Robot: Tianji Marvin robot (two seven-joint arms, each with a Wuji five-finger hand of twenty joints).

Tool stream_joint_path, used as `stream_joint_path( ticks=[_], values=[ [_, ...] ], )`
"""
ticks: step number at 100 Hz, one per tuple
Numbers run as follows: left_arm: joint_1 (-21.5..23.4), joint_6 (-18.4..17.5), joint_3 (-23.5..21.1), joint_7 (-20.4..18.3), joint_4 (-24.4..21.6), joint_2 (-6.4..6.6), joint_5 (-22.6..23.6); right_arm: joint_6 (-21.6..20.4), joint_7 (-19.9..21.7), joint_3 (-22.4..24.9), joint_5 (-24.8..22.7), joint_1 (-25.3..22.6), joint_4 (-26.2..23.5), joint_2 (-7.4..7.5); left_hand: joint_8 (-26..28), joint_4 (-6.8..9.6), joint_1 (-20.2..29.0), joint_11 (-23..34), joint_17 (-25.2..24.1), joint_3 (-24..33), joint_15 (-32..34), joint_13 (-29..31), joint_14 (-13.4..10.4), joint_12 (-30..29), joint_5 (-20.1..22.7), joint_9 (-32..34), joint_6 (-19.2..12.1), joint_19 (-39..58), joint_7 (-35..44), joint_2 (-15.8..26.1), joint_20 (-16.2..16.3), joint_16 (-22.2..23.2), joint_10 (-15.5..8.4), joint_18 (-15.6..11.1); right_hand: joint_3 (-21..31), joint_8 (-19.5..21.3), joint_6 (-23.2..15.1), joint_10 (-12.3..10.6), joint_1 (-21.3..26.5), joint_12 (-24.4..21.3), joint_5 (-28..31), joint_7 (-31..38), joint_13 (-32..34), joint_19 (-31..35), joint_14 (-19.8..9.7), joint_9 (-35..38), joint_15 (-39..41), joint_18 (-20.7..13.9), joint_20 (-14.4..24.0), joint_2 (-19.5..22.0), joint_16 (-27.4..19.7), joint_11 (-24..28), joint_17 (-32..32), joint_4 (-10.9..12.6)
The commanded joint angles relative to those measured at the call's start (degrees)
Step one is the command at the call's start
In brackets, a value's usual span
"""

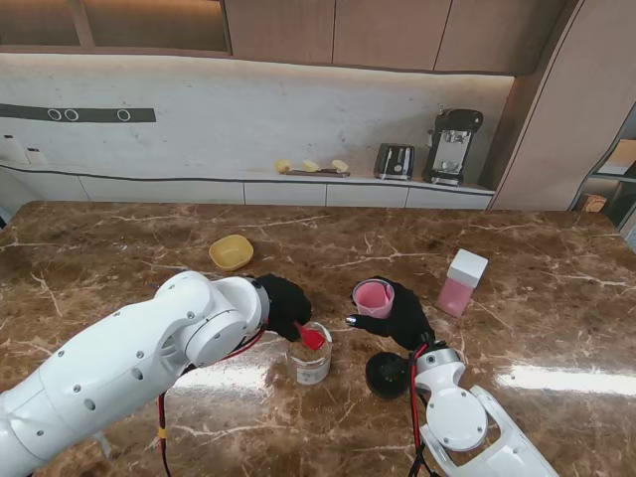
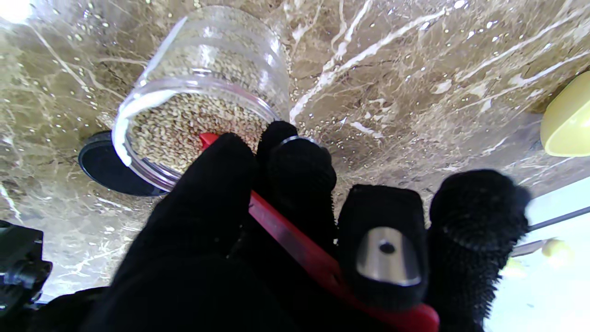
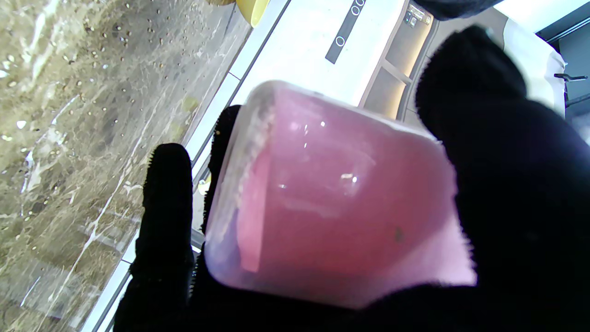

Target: Measure grain into the airtight container

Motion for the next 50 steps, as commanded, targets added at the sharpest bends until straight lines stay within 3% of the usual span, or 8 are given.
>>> stream_joint_path(
  ticks=[1,33,50],
  values=[
    [-0.48,-0.22,0.49,-0.10,0.67,-0.23,-0.42,0.00,0.78,0.04,0.36,-0.41,0.17,-0.20,-0.80,-1.07,-1.37,1.26,2.00,1.55,6.19,1.71,0.41,-0.24,0.86,4.65,-0.15,4.90,-0.30,-1.03,-0.67,-0.38,-0.38,0.65,10.62,0.33,-10.05,-1.99,4.27,-0.62,5.31,2.76,-1.39,-1.07,-1.88,-0.60,-0.04,-0.17,1.18,11.61,-0.44,-0.21,-0.28,-0.38],
    [-1.44,-1.14,2.03,-0.42,1.61,0.06,-1.42,0.02,0.94,-0.01,0.44,-0.38,0.21,-0.17,1.58,-1.08,-1.83,0.66,1.28,0.64,5.78,1.71,-0.01,0.21,0.13,4.38,-3.94,4.69,0.66,-0.81,-0.59,-0.46,-1.41,-0.43,10.61,0.33,-9.96,-2.01,4.05,-0.75,5.24,2.74,-1.40,-1.09,-1.84,-0.68,-0.01,-0.17,1.18,11.75,-0.43,-0.23,-0.31,-0.41],
    [0.06,-2.15,0.18,-1.34,0.89,0.21,0.40,0.10,1.02,-0.06,0.51,-0.34,0.24,-0.17,2.60,-0.95,-1.59,0.37,1.16,0.08,5.47,1.72,-0.69,0.68,0.00,4.37,-3.95,4.63,0.28,-0.65,-0.53,-0.51,-1.47,-0.71,10.65,0.31,-9.80,-2.00,3.99,-0.83,5.25,2.75,-1.46,-1.10,-1.82,-0.69,-0.02,-0.12,1.18,11.78,-0.43,-0.22,-0.35,-0.41]
  ],
)
